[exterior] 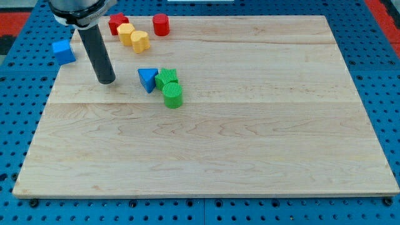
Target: Move the blue cube close to the yellow blocks
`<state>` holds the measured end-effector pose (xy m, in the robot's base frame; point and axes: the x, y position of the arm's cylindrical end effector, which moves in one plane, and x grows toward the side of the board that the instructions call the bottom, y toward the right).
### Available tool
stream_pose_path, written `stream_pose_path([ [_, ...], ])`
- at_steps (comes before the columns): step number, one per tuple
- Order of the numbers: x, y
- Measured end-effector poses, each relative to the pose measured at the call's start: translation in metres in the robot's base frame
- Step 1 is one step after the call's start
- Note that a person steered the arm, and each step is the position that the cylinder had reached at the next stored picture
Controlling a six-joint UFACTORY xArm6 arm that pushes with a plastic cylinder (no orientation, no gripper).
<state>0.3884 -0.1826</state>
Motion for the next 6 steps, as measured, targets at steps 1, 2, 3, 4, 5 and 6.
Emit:
stream_pose_path([
  [1,0.0,0.0],
  [2,0.0,-0.002],
  [3,0.0,-0.005],
  [4,0.0,-0.066],
  [5,0.0,-0.12],
  [6,-0.025,-0.122],
])
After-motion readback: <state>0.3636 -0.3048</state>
